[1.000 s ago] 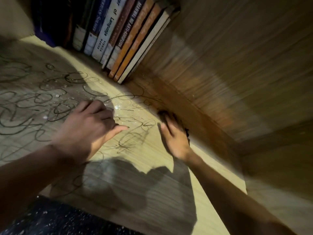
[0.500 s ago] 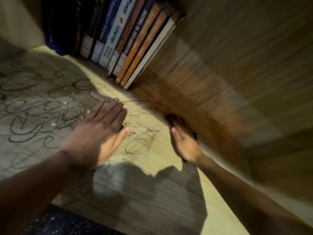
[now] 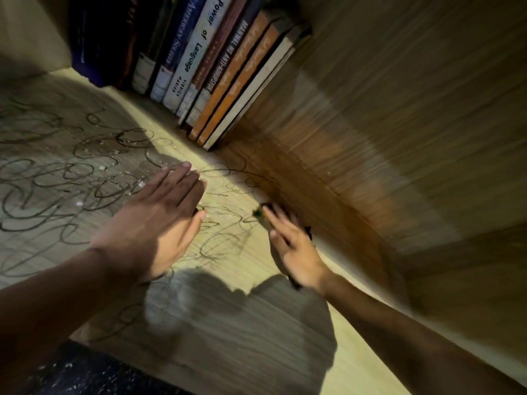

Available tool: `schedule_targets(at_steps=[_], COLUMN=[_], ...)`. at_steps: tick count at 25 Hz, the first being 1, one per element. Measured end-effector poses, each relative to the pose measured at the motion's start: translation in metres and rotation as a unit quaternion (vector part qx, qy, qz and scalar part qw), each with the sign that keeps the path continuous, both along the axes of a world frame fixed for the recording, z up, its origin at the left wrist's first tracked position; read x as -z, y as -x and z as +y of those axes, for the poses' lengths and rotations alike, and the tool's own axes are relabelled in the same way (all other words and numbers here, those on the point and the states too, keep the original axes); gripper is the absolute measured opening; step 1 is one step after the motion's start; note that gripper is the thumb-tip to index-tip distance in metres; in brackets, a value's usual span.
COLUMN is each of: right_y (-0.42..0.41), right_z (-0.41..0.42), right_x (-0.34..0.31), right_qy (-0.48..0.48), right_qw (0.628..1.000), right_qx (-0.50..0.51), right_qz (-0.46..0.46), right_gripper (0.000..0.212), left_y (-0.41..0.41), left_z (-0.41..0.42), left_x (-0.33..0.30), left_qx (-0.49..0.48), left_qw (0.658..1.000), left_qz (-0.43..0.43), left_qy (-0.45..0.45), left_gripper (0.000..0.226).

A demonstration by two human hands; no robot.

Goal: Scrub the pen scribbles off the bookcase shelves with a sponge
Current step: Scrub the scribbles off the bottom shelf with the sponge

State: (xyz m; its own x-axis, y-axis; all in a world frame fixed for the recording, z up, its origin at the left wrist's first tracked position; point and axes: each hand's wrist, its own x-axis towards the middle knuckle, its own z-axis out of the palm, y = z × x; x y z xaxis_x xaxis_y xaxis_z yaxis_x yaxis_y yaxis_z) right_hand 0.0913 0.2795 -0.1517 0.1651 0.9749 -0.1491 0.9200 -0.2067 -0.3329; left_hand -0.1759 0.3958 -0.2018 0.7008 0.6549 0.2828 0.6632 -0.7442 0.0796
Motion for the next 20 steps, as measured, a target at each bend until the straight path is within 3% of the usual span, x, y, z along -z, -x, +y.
schedule_targets(at_steps=[3, 6, 8, 9, 12, 15, 18, 20], right_y=[-0.021, -0.051, -0.034, -0.021, 0.008, -0.021, -0.041, -0.020], right_z=[-0.007, 0.055, 0.080, 0.075, 0.011, -0.004, 0.065, 0.087], right_x=[-0.015, -0.009, -0.005, -0.002, -0.005, -0.018, -0.007, -0.003], right_qy=[0.017, 0.022, 0.012, 0.014, 0.006, -0.022, -0.011, 0.007], right_qw=[0.999, 0.988, 0.980, 0.983, 1.000, 0.997, 0.990, 0.986], right_qx=[-0.030, 0.151, 0.183, 0.166, -0.008, -0.075, 0.117, 0.152], right_qz=[0.030, -0.035, -0.081, -0.074, 0.022, 0.002, -0.071, -0.073], right_gripper=[0.044, 0.046, 0.048, 0.048, 0.045, 0.044, 0.049, 0.052], left_y=[0.000, -0.006, -0.007, -0.006, -0.003, -0.005, -0.004, -0.005], left_z=[-0.001, -0.001, 0.000, 0.000, -0.002, -0.002, -0.002, -0.001], left_x=[-0.008, -0.010, -0.005, -0.008, -0.012, -0.014, -0.015, -0.015], left_qx=[-0.003, -0.002, 0.013, 0.011, 0.008, 0.021, 0.021, 0.025], left_qw=[1.000, 0.999, 0.997, 0.996, 0.993, 0.992, 0.993, 0.994], left_qz=[-0.016, -0.043, -0.071, -0.080, -0.111, -0.113, -0.096, -0.096], left_qy=[-0.001, -0.008, 0.004, 0.025, 0.045, 0.054, 0.058, 0.055], left_gripper=[0.078, 0.069, 0.064, 0.061, 0.062, 0.060, 0.060, 0.060])
